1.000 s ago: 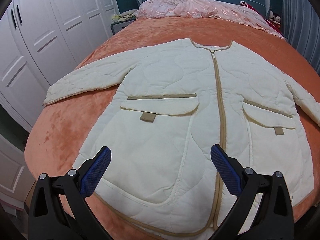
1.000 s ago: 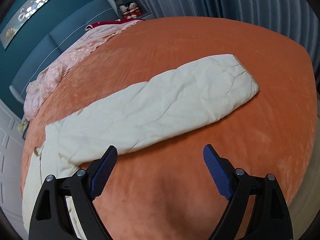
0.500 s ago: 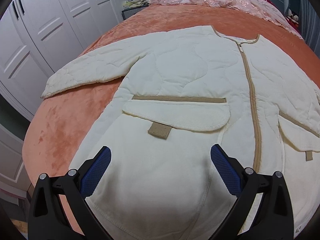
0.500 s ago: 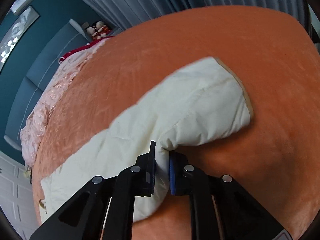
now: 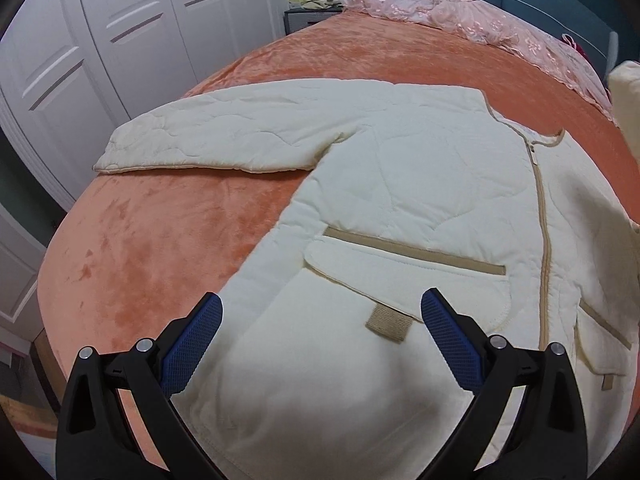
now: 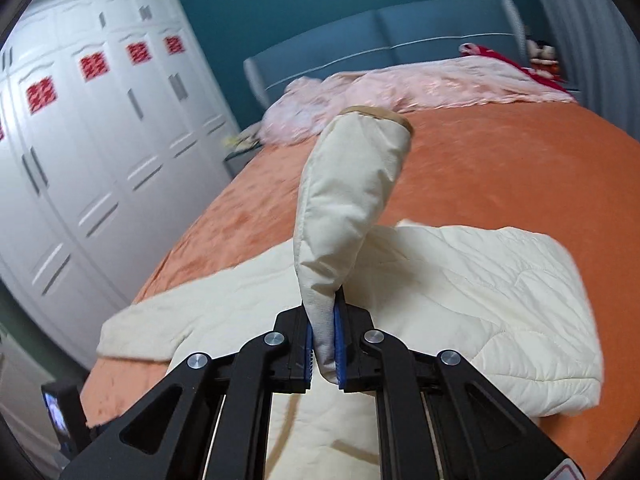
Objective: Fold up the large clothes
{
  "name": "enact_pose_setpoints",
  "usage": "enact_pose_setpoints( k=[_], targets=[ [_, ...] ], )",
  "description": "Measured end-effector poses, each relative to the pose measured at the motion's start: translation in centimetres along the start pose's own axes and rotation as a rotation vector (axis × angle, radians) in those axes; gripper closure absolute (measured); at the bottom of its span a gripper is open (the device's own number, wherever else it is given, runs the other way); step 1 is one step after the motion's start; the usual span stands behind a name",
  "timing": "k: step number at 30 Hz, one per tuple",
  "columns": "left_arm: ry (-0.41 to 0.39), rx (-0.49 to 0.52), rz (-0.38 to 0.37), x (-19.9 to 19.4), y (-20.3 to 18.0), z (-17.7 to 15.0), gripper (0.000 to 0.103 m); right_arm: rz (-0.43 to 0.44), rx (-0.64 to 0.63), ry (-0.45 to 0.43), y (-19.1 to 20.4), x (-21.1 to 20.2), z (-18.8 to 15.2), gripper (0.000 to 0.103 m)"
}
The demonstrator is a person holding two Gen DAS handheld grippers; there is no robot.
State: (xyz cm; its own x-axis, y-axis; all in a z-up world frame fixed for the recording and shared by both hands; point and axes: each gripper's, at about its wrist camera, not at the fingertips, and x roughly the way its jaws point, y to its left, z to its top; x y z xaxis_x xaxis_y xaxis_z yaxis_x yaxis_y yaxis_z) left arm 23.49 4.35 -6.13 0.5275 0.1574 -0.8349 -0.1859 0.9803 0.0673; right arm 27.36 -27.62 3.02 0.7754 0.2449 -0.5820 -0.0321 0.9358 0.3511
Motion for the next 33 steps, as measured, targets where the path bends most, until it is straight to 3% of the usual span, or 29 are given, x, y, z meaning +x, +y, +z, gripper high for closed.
enact_pose_setpoints(
  k=[4, 8, 15, 19, 20, 21, 22, 24, 27, 31, 33],
  targets=[
    [0.006, -0.06, -0.043, 0.7, 1.6, 1.7, 0.006, 0.062, -0.123, 0.125, 6.4, 4.7, -3.8, 0.076],
    [0.037, -0.13, -0.173, 1.4, 1.8, 3.2, 0.006, 0.059, -0.081, 0.073, 6.7, 2.8, -6.1, 0.057],
    [0.222, -0.254, -0.427, 5.9, -2.5, 3.3, 0.006, -0.14, 0.268, 0.085, -4.7, -1.9, -10.7, 0.055],
    [0.231, -0.274, -0.458, 6.6, -5.0, 3.2, 0.007, -0.159, 0.47, 0.059, -10.7, -2.9, -12.1, 0.054],
    [0.242, -0.272, -0.455, 6.8, -5.6, 3.4, 0.016, -0.158, 0.511, 0.049, -11.8, -2.8, -12.3, 0.054],
    [0.241, -0.269, -0.448, 6.8, -6.1, 3.7, 0.037, -0.15, 0.551, 0.041, -12.9, -2.6, -12.4, 0.054],
    [0.236, -0.256, -0.449, 6.8, -6.4, 4.0, 0.049, -0.144, 0.585, 0.033, -13.8, -2.2, -12.4, 0.054],
    [0.22, -0.223, -0.434, 6.7, -6.9, 5.1, 0.09, -0.12, 0.647, 0.008, -15.4, -1.4, -12.2, 0.054],
    [0.156, -0.185, -0.447, 5.9, -6.3, 7.4, 0.097, -0.101, 0.701, -0.02, -16.9, 0.0, -11.3, 0.054],
    [0.025, -0.144, -0.378, 4.3, -4.3, 10.4, 0.098, -0.075, 0.741, -0.021, -18.1, 1.1, -10.6, 0.058],
    [-0.001, -0.118, -0.336, 4.4, -3.5, 11.1, 0.098, -0.066, 0.726, -0.037, -17.6, 1.2, -10.1, 0.081]
  ],
)
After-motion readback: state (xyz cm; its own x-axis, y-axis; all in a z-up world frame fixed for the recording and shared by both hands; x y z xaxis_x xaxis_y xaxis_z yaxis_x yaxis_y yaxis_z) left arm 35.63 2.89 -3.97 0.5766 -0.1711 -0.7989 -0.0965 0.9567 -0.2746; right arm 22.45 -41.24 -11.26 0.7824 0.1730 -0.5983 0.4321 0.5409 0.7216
